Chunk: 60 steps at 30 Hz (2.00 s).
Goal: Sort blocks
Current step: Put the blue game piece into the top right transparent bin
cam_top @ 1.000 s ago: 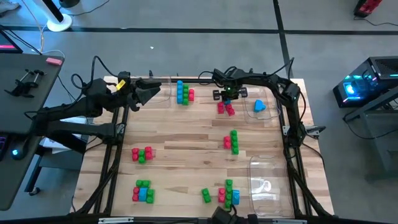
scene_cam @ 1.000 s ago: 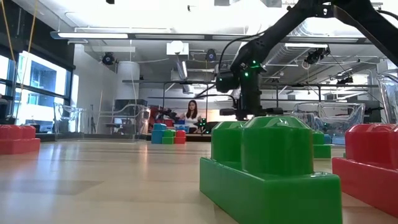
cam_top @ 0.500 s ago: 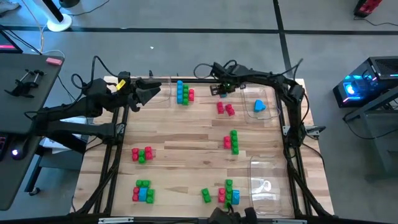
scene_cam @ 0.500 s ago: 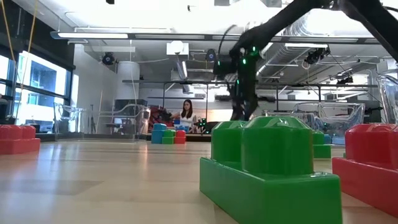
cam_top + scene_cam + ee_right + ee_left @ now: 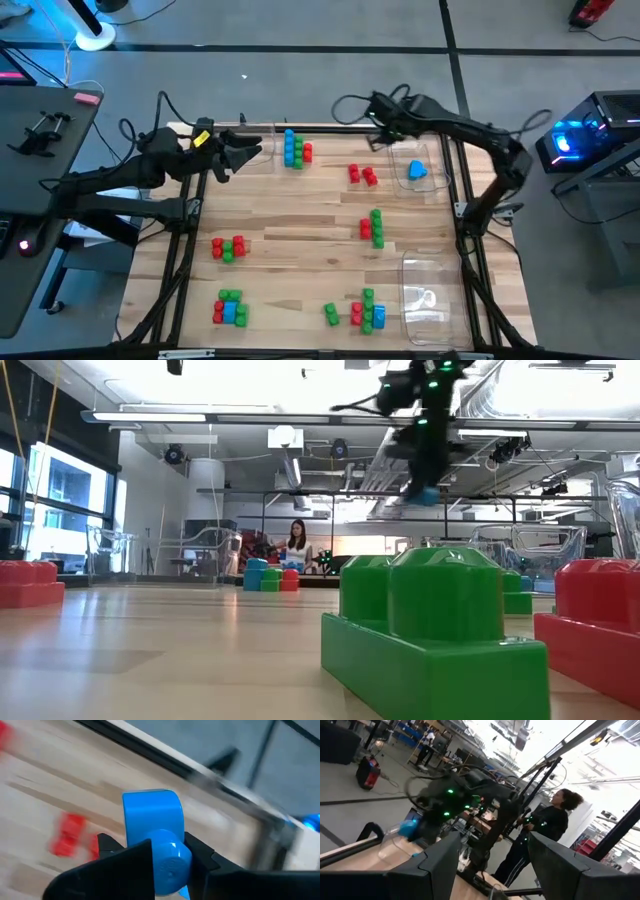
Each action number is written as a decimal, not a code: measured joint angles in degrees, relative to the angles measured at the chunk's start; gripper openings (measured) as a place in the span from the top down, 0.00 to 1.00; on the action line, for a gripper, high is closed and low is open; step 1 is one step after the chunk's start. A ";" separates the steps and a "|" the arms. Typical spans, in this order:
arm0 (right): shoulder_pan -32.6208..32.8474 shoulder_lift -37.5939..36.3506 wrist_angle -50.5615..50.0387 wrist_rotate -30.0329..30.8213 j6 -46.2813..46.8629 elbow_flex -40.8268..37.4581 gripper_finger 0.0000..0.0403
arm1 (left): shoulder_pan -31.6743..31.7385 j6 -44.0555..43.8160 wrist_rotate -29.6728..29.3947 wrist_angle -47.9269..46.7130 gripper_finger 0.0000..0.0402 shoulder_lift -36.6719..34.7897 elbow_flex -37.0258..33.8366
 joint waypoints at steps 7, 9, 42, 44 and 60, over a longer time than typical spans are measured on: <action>-3.86 -15.82 0.38 -3.03 8.58 -20.26 0.95 | 0.00 0.00 -0.14 -0.08 0.45 0.88 0.00; -4.58 -19.38 1.00 -4.17 10.45 -24.30 0.95 | 0.00 0.08 -0.16 -0.04 0.45 1.23 0.00; 3.29 -24.17 33.47 -29.19 6.47 -24.14 0.47 | 0.00 3.69 -0.27 2.54 0.45 2.93 0.00; 5.20 -23.48 34.85 -29.26 6.54 -24.14 0.47 | 0.00 4.40 -0.25 2.52 0.45 3.05 0.00; 14.06 -21.85 42.00 -30.74 6.19 -24.14 0.47 | 0.13 4.06 -8.70 0.95 0.45 5.88 0.52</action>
